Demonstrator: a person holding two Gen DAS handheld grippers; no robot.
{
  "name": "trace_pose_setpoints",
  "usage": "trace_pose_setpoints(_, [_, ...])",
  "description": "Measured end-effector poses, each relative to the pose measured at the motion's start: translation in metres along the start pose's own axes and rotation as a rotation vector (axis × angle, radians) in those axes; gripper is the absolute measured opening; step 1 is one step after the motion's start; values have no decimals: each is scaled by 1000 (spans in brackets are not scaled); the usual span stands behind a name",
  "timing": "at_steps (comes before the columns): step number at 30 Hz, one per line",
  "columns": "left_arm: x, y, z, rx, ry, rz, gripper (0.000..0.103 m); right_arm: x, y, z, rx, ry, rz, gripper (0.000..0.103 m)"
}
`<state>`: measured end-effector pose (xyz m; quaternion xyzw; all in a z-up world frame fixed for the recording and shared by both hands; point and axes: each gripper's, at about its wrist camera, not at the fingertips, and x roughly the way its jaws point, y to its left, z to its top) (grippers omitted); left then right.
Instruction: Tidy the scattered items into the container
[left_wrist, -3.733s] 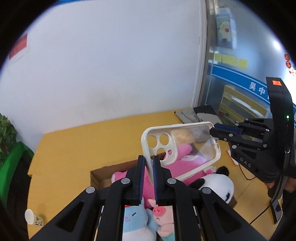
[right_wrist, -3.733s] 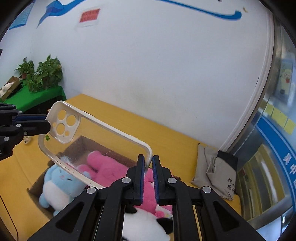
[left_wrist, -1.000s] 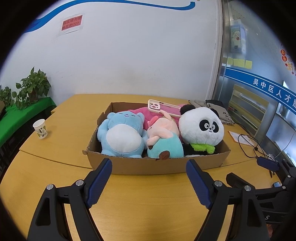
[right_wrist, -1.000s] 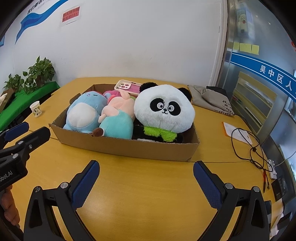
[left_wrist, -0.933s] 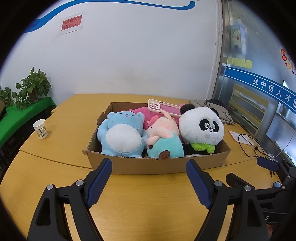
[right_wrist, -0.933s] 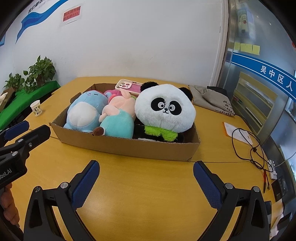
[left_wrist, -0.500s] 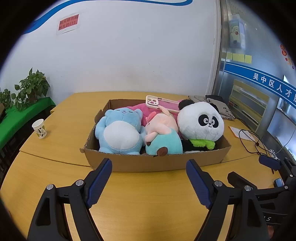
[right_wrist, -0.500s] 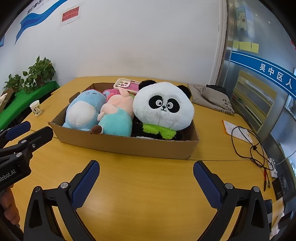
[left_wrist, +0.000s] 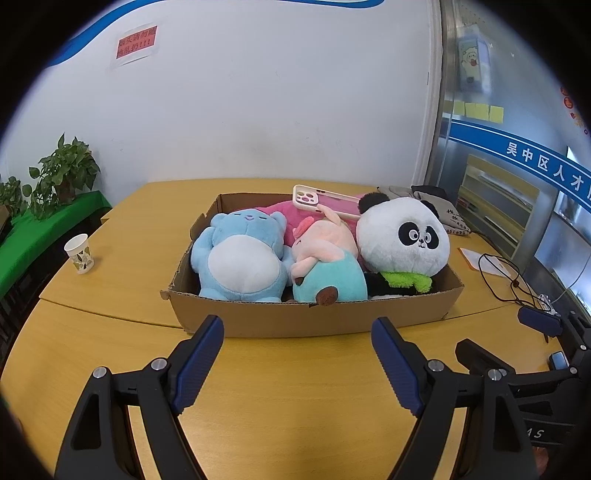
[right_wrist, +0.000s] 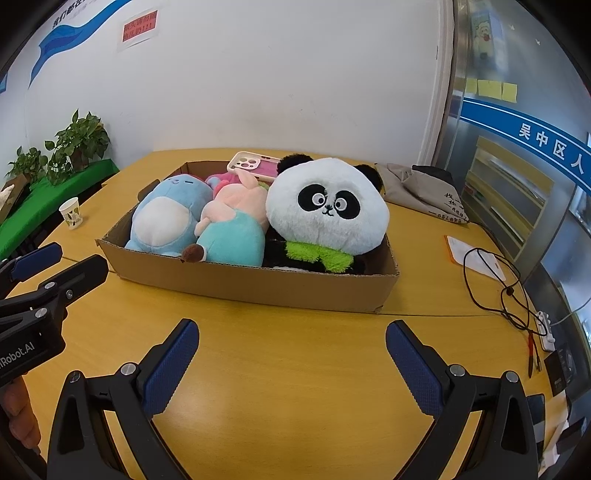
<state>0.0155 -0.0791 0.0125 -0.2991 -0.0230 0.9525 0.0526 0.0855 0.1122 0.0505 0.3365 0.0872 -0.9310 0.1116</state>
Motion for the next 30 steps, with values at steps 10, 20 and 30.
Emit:
trace_pose_setpoints(10, [0, 1, 2, 4, -6, 14, 82, -2, 2, 2, 0, -16, -1, 103])
trace_pose_setpoints(20, [0, -4, 1, 29, -8, 26, 82, 0, 0, 0, 9, -17, -2, 103])
trace_pose_setpoints(30, [-1, -8, -2, 53, -4, 29, 82, -3, -1, -1, 10, -22, -1, 103])
